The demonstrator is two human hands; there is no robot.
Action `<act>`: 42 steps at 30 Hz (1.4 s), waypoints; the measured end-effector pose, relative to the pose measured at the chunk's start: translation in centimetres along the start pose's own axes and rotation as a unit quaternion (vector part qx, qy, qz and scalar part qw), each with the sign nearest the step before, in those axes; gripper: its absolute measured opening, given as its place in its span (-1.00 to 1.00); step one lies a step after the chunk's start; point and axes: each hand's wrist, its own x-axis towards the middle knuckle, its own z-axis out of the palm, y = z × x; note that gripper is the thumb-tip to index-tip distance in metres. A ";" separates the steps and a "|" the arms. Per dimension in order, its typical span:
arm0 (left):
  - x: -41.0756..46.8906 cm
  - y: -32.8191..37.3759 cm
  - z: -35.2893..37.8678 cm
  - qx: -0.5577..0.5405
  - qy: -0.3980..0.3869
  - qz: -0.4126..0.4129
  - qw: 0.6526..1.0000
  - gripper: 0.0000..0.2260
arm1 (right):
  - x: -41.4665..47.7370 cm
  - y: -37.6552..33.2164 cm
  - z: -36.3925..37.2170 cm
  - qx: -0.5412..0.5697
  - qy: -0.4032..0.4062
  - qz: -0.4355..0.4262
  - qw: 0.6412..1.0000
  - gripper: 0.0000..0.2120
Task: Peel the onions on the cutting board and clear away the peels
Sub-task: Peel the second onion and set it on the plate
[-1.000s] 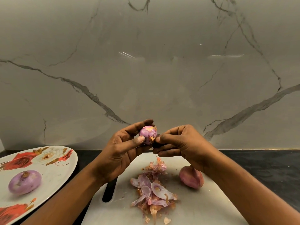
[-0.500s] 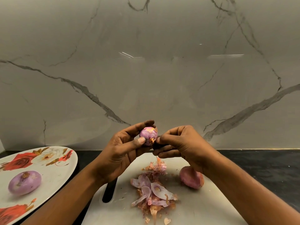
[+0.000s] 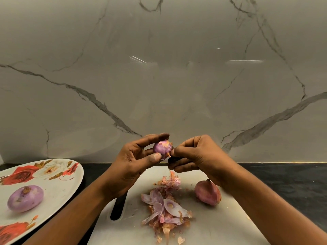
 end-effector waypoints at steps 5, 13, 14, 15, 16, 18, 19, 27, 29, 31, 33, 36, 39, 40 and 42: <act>-0.1 -0.2 0.0 -0.011 0.006 -0.001 1.000 -0.52 | 0.0 0.1 0.2 -0.020 0.023 -0.023 0.999 -0.89; 0.2 -0.3 0.0 -0.145 -0.009 -0.027 0.989 -0.53 | 0.3 -0.1 -0.1 -0.006 0.060 -0.045 0.997 -0.89; 0.2 -0.4 -0.1 -0.138 -0.010 -0.025 0.990 -0.53 | 0.3 -0.2 -0.2 0.003 0.053 -0.040 0.998 -0.90; 0.1 -0.4 -0.2 -0.131 -0.010 -0.022 0.991 -0.53 | 0.3 -0.2 -0.2 0.009 0.045 -0.034 0.998 -0.89; 0.1 -0.4 -0.2 -0.124 -0.007 -0.018 0.992 -0.53 | 0.3 -0.2 -0.2 0.012 0.038 -0.028 0.999 -0.88; 0.1 -0.4 -0.2 -0.108 0.008 -0.011 0.994 -0.54 | 0.3 -0.2 -0.2 0.011 0.022 -0.019 1.000 -0.87; 0.1 -0.4 -0.2 -0.099 0.015 -0.008 0.995 -0.55 | 0.2 -0.2 -0.2 0.010 0.015 -0.016 1.000 -0.87; 0.0 -0.3 -0.2 -0.036 0.021 0.005 0.999 -0.51 | 0.1 -0.2 -0.1 -0.016 0.007 -0.014 1.000 -0.87; -0.1 -0.2 -0.1 -0.029 0.022 0.009 0.999 -0.51 | 0.0 -0.1 0.0 -0.023 0.010 -0.017 1.000 -0.87; -0.1 -0.1 0.0 -0.023 0.017 0.015 0.999 -0.51 | 0.1 -0.1 0.1 -0.031 0.014 -0.020 0.999 -0.89; -0.1 -0.1 0.0 -0.025 0.013 0.017 0.999 -0.52 | 0.1 0.1 0.3 -0.035 0.020 -0.022 0.999 -0.90; -0.1 0.0 0.2 -0.044 0.015 0.012 0.999 -0.51 | 0.1 0.1 0.4 -0.037 0.026 -0.025 0.999 -0.89; 0.0 0.0 0.3 -0.086 0.010 0.000 0.996 -0.52 | 0.2 0.1 0.3 -0.031 0.033 -0.028 0.999 -0.87; 0.0 0.0 0.3 -0.098 0.011 -0.002 0.995 -0.53 | 0.2 0.1 0.3 -0.028 0.036 -0.029 0.999 -0.87; 0.0 -0.1 0.1 -0.108 0.012 -0.004 0.994 -0.52 | 0.3 0.1 0.2 -0.020 0.037 -0.031 0.999 -0.87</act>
